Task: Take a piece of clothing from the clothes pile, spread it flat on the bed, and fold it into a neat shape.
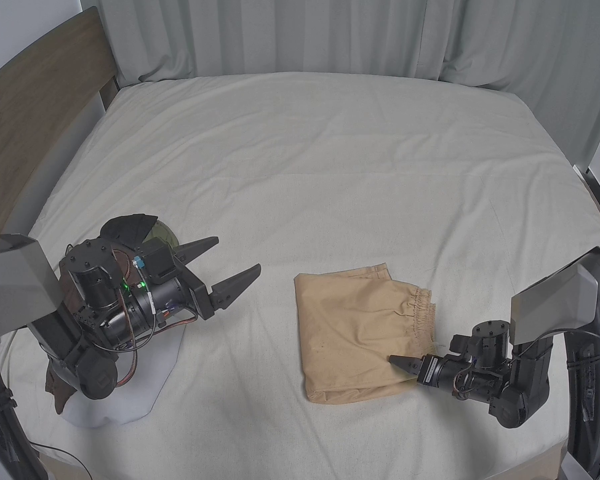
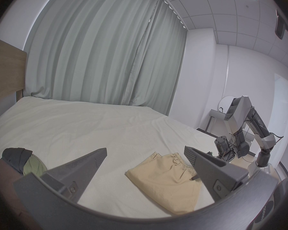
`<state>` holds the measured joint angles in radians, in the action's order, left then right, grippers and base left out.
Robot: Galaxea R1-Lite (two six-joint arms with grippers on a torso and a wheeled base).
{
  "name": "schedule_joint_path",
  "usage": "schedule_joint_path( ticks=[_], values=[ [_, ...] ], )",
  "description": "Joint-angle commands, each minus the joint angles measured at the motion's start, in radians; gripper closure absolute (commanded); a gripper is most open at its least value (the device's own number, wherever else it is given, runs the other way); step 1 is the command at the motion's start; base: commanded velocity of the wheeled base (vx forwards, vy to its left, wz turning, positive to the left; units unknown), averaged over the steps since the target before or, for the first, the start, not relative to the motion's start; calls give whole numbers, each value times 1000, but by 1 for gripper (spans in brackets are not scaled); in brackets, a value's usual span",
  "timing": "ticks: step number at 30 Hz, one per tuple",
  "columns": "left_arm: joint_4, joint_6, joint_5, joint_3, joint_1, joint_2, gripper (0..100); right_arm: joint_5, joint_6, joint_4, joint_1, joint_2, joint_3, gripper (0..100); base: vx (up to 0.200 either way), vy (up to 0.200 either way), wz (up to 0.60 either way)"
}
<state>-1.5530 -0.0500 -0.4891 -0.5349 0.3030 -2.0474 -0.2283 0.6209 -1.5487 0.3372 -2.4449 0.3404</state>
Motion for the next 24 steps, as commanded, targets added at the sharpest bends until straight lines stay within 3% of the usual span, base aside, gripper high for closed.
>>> schedule_joint_path(
  ticks=[1, 3, 4, 24],
  values=[
    [-1, -1, -2, 1, 1, -3, 0, 0, 0, 1, 2, 0, -9, 0, 0, 0, 0],
    [-1, -1, 0, 3, 2, -3, 0, 0, 0, 1, 6, 1, -9, 0, 0, 0, 0],
    [-1, -1, 0, 4, 2, -3, 0, 0, 0, 1, 8, 1, -9, 100, 0, 0, 0],
    [-1, -2, 0, 3, 1, 0, 0, 0, 0, 1, 17, 20, -8, 100, 0, 0, 0]
  ],
)
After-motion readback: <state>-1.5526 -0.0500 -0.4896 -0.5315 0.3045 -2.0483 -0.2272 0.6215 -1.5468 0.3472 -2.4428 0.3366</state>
